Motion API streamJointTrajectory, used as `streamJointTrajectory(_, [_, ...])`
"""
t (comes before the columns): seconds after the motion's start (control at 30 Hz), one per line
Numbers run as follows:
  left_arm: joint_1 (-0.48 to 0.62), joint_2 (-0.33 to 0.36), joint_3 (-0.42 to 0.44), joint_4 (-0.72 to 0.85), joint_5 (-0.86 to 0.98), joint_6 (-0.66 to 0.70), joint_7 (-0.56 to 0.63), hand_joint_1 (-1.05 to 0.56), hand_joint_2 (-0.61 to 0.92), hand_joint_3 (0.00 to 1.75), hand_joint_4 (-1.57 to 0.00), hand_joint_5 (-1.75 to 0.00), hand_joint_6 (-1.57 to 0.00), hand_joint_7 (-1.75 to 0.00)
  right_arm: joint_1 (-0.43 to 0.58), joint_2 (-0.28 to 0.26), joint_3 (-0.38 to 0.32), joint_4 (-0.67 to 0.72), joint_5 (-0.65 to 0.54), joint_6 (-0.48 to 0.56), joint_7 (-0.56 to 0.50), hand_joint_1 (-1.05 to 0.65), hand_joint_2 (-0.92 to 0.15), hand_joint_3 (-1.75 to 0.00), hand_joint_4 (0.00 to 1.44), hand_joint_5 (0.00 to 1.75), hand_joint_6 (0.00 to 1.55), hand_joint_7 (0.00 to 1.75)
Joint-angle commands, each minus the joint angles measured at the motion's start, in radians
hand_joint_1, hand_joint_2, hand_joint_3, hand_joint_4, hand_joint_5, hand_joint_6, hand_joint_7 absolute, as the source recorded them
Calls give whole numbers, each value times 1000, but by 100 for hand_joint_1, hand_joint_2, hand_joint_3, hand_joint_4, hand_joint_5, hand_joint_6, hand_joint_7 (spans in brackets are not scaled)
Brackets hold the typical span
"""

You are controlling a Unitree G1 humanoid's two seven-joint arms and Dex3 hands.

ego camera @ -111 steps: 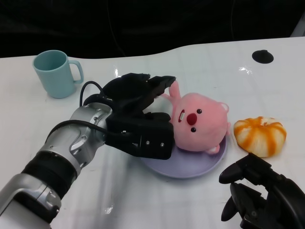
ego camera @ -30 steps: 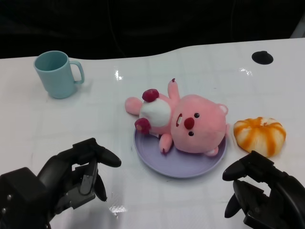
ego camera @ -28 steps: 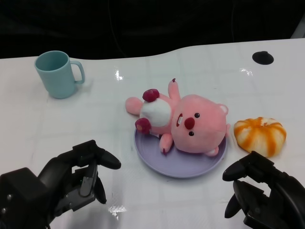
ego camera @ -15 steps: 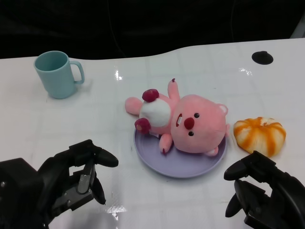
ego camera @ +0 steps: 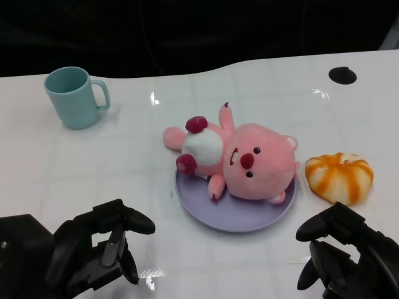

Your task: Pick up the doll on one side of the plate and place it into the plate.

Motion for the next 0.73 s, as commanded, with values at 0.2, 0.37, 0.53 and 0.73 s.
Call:
streamJointTrajectory(0.2, [15, 23, 20, 0, -5, -11, -24, -14, 61, 109, -72, -174, -70, -141, 0, 2, -16, 14, 3, -41, -4, -29, -92, -66, 48, 175, 34, 169])
streamJointTrajectory(0.37, [18, 30, 21, -10, -12, 6, -34, -19, 65, 99, -72, -167, -68, -140, 1, 8, -17, 10, 6, -39, -9, -28, -92, -66, 47, 175, 32, 169])
streamJointTrajectory(0.53, [18, 35, 25, -24, -28, 29, -29, -23, 69, 92, -72, -166, -68, -140, 2, 11, -17, 8, 9, -40, -8, -29, -92, -66, 46, 175, 31, 170])
streamJointTrajectory(0.73, [14, 40, 31, -20, -52, 41, -47, -26, 70, 90, -71, -167, -67, -141, 7, 19, -18, 10, 11, -55, -10, -29, -92, -65, 47, 175, 31, 171])
